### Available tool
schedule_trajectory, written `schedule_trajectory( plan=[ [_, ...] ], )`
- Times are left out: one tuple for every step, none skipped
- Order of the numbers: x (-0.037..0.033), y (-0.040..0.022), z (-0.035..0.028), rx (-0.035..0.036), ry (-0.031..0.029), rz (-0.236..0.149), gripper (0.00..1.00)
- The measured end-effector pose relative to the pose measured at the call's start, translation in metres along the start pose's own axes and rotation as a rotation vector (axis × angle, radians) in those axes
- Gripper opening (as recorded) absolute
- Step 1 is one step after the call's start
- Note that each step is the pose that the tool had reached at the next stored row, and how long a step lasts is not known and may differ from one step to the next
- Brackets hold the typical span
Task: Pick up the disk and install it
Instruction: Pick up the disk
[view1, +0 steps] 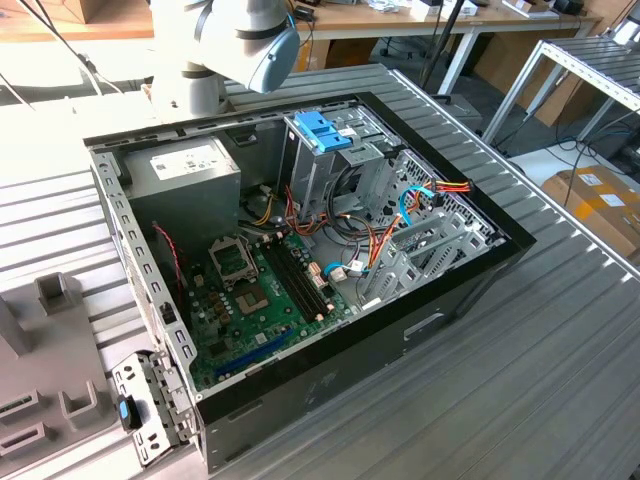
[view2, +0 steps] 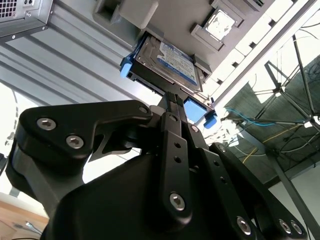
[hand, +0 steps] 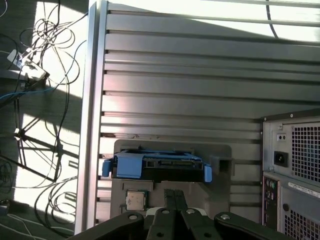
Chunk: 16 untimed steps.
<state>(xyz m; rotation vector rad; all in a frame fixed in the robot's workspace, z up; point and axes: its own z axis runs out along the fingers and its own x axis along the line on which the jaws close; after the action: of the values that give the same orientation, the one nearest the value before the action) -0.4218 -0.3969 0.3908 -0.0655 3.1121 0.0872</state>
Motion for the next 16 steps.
schedule_trajectory(
  plan=[
    [0.0, 0.0, 0.0, 0.0, 0.0, -0.001, 0.11],
    [0.0, 0.0, 0.0, 0.0, 0.0002, -0.001, 0.11],
    [0.0, 0.0, 0.0, 0.0, 0.0002, -0.002, 0.11],
    [0.0, 0.0, 0.0, -0.0001, 0.0002, -0.003, 0.11],
    [0.0, 0.0, 0.0, -0.0001, 0.0002, -0.003, 0.11],
    [0.0, 0.0, 0.0, -0.0001, 0.0003, -0.004, 0.11],
    [0.0, 0.0, 0.0, -0.0001, 0.0003, -0.004, 0.11],
    [0.0, 0.0, 0.0, -0.0001, 0.0003, -0.005, 0.11],
    [0.0, 0.0, 0.0, -0.0001, 0.0003, -0.006, 0.11],
    [0.0, 0.0, 0.0, -0.0002, 0.0003, -0.006, 0.11],
    [0.0, 0.0, 0.0, -0.0002, 0.0004, -0.007, 0.11],
    [0.0, 0.0, 0.0, -0.0002, 0.0005, -0.007, 0.11],
    [0.0, 0.0, 0.0, -0.0002, 0.0004, -0.008, 0.11],
    [0.0, 0.0, 0.0, -0.0002, 0.0004, -0.008, 0.11],
    [0.0, 0.0, 0.0, -0.0002, 0.0005, -0.009, 0.11],
    [0.0, 0.0, 0.0, -0.0002, 0.0005, -0.01, 0.11]
  ],
)
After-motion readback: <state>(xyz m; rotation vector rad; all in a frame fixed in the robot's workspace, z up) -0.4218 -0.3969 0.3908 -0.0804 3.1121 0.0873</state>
